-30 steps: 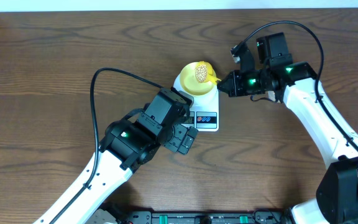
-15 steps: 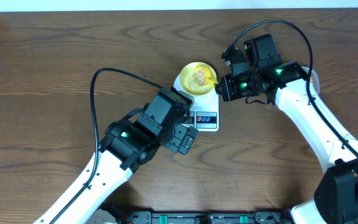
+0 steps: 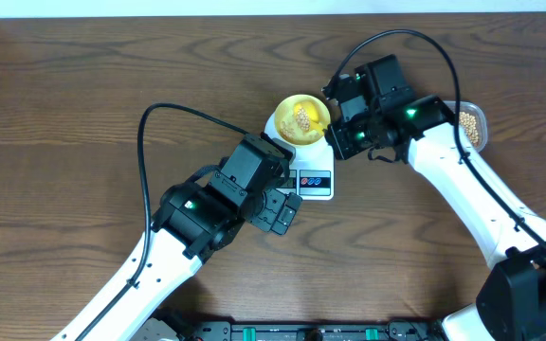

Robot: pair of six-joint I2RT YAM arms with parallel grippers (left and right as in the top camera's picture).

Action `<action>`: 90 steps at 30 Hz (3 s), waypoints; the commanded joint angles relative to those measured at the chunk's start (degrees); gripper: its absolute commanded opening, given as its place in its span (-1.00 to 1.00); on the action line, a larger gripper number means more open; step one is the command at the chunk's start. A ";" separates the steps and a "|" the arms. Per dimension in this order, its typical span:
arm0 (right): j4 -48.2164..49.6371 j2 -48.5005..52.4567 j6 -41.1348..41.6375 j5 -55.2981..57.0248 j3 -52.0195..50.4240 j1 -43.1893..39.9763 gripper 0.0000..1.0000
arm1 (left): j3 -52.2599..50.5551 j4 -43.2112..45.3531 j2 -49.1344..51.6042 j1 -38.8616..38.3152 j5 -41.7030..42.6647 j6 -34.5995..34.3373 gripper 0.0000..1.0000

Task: Scoop item into bowl and weigh 50g on scale
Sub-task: 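Tip the scoop with the right gripper to pour soybeans into the bowl, then carry the empty scoop right back to the soybean tub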

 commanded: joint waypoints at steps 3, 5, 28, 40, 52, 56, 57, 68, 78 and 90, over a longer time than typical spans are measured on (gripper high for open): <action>-0.66 0.24 -4.04 6.67 2.82 2.05 -0.97 | 1.29 -0.11 0.00 0.17 -0.13 0.52 0.98; -0.74 0.24 -4.46 8.11 3.30 2.47 -0.97 | 1.29 -0.11 0.00 0.17 -0.13 0.52 0.98; -3.82 0.24 -10.84 19.78 6.91 7.04 -0.97 | 1.29 -0.11 0.00 0.17 -0.13 0.52 0.98; -2.82 0.24 -11.89 23.65 6.91 8.66 -0.98 | 1.29 -0.11 0.00 0.20 -0.13 0.52 0.98; -3.76 0.24 -5.73 22.53 8.22 8.66 -0.97 | 1.29 -0.11 0.00 0.20 -0.13 0.52 0.98; -5.57 0.24 -2.91 20.20 10.49 8.28 -0.98 | 1.29 -0.11 0.00 0.20 -0.13 0.52 0.98; -6.10 0.24 -2.23 20.22 11.21 8.13 -0.98 | 1.29 -0.11 0.00 0.20 -0.13 0.52 0.98; -12.96 -1.81 8.50 39.01 14.78 2.75 -0.98 | 1.29 -0.11 0.00 0.17 -0.13 0.52 0.98; -22.01 -1.79 15.19 39.36 14.73 -7.85 -0.98 | 1.29 -0.11 0.00 0.20 -0.13 0.52 0.98; -22.82 -1.64 11.78 34.71 13.66 -18.14 -0.97 | 1.29 -0.11 0.00 0.17 -0.13 0.52 0.98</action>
